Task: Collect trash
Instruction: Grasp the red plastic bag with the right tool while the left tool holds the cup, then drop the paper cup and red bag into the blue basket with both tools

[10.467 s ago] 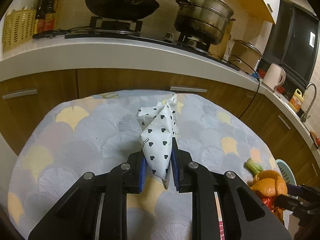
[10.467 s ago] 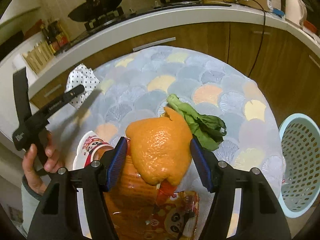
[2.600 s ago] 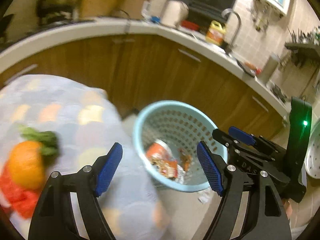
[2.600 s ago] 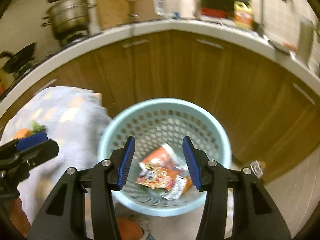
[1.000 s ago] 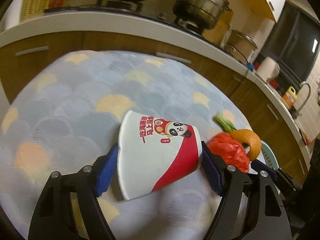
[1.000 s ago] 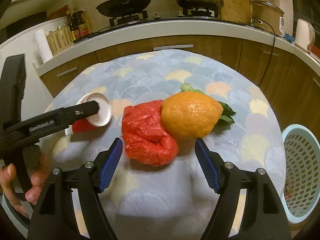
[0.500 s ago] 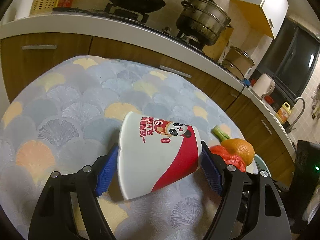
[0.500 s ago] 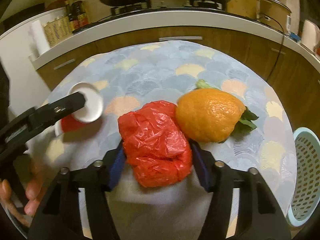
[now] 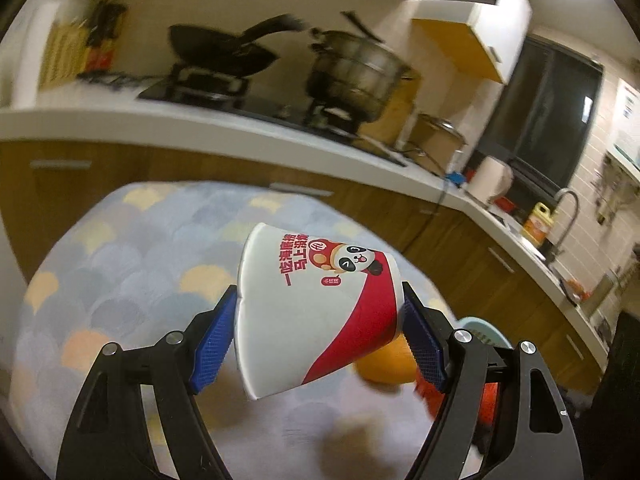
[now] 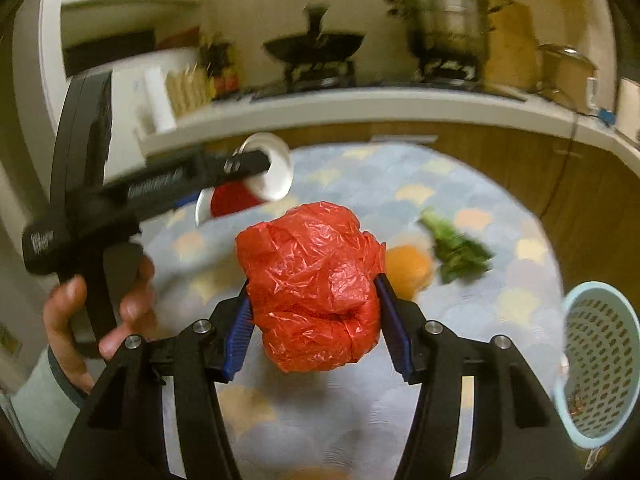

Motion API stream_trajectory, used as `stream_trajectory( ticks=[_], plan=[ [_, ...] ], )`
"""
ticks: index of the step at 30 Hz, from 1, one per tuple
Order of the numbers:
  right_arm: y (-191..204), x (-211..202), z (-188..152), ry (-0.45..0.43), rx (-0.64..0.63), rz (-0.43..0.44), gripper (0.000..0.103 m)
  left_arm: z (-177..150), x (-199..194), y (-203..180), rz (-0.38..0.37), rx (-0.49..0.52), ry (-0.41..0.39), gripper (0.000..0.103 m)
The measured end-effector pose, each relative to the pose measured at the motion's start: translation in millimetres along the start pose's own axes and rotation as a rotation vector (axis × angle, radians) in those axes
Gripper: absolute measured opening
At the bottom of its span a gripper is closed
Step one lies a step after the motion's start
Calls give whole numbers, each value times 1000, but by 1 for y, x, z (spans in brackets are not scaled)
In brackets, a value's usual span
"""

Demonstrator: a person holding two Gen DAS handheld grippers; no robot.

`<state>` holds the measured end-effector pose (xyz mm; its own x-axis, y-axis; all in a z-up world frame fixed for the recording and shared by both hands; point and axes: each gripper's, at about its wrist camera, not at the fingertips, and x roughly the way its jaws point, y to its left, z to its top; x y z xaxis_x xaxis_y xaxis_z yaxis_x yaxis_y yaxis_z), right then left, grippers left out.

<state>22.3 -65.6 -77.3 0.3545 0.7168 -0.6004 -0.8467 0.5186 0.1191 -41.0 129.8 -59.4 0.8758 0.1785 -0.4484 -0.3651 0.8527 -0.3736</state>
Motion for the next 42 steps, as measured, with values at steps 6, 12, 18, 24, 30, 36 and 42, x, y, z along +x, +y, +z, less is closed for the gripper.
stream_trajectory(
  ticks=[6,12,18,24,30,36,42],
  plan=[
    [-32,-40,10,-92,48,-108,53,10,2,-48,-67,84,-16,75],
    [-72,-66,6,-135,122,-208,53,11,15,-90,-136,147,9,75],
    [-120,-93,-5,-164,206,-311,53,6,39,-133,-181,208,56,75],
    [-160,-124,-25,-208,275,-424,53,-12,65,-188,-188,311,103,75],
    [-210,-136,-54,-176,399,-481,53,-36,98,-242,-258,380,187,75],
    [-252,-133,-88,-117,511,-514,53,-67,135,-282,-311,414,288,75],
    [-289,-118,-120,-27,604,-550,53,-100,176,-307,-321,441,386,75]
  ],
)
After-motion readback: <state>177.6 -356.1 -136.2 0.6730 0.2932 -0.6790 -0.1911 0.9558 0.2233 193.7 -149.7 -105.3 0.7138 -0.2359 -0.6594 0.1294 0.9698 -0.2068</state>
